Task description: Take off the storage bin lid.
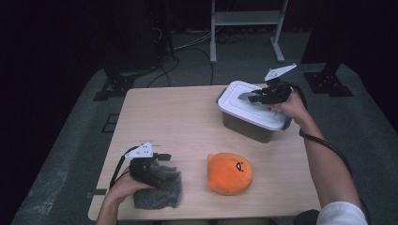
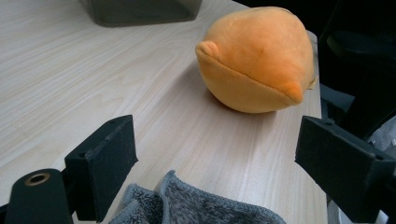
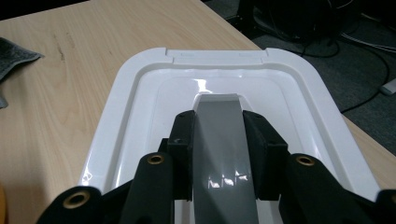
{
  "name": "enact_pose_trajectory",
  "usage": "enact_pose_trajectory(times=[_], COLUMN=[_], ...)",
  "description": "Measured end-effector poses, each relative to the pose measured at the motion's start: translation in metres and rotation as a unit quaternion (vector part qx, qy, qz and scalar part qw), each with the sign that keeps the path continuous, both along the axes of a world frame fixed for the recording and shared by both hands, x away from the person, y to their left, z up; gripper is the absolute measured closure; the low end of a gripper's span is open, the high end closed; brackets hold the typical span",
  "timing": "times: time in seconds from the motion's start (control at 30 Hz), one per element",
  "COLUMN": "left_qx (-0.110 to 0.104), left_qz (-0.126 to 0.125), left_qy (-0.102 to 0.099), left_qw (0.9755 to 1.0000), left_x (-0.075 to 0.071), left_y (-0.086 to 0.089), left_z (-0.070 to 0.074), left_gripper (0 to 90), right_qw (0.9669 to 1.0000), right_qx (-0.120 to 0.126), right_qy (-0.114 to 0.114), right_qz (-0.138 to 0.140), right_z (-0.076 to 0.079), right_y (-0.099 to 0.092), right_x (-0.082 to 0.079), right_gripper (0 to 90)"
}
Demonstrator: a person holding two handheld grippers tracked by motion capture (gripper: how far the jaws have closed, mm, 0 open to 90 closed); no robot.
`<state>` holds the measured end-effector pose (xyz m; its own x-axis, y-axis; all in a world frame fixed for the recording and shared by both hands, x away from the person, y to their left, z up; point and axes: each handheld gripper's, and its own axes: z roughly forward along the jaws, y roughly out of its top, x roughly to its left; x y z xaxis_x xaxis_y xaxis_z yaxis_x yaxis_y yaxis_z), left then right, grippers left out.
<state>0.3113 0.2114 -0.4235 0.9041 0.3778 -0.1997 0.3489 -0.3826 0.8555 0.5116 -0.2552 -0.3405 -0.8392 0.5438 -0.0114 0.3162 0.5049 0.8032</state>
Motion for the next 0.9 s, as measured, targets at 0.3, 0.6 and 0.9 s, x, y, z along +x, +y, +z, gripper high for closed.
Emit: enact_pose_trajectory(times=[0.3, 0.6, 0.9], left_qx=[0.000, 0.004, -0.001], left_qz=[0.002, 0.002, 0.001], left_qy=[0.001, 0.001, -0.001], left_qw=[1.0000, 1.0000, 1.0000], left_x=[0.000, 0.000, -0.001], left_y=[0.000, 0.000, 0.000], left_z=[0.000, 0.000, 0.002], left_gripper=[10.9, 10.6, 10.5], right_qw=[0.9993, 0.9959, 0.9914], right_qx=[0.001, -0.002, 0.004], right_qy=[0.008, 0.007, 0.004], right_qz=[0.036, 0.091, 0.131], right_z=[0.001, 0.001, 0.000], right_y=[0.010, 0.039, 0.066], right_x=[-0.004, -0.015, -0.024], right_gripper=[65.5, 65.5, 65.4])
